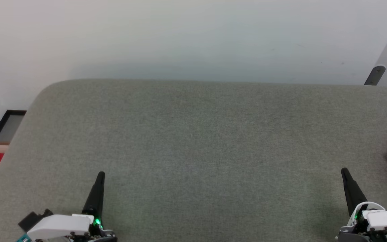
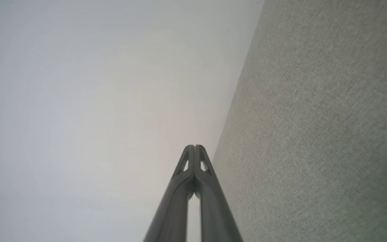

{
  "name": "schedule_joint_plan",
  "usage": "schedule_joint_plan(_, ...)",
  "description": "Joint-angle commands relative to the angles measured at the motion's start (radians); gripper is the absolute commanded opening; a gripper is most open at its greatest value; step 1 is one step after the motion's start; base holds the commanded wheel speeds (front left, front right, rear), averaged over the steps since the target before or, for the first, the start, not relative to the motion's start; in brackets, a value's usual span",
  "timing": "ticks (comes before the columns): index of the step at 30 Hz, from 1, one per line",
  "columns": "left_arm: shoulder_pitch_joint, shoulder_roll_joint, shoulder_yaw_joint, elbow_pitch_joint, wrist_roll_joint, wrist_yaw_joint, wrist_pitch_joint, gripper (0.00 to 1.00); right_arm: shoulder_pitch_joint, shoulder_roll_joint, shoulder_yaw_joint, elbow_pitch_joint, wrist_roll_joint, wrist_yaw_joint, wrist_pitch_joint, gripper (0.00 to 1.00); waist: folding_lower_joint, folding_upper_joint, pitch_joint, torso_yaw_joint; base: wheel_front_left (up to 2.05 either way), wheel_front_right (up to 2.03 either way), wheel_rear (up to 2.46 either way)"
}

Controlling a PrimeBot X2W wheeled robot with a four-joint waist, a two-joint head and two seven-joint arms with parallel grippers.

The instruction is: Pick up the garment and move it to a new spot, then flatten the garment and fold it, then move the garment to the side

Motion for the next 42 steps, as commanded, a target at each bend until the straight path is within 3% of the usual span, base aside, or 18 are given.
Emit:
schedule_joint_plan(1,-0.013,-0.002,0.004,0.000,-0.022,-0.005,0.006,0.00,-0.019,0.003,-0.004,0.001,0.024,0.000,0.004,0.00,0.0000,0.0000,0.001,0.000,0.00,0.00,0.00)
schedule_joint_plan(18,-0.039,-0.008,0.015,0.014,-0.128,-0.006,0.039,0.00,-0.042,0.011,-0.007,0.017,0.125,0.000,0.023,0.00,0.0000,0.0000,0.006,0.000,0.00,0.00,0.00)
schedule_joint_plan(42,-0.039,-0.010,0.017,0.014,-0.124,-0.006,0.040,0.00,-0.036,0.011,-0.007,0.016,0.125,0.000,0.022,0.00,0.0000,0.0000,0.006,0.000,0.00,0.00,0.00)
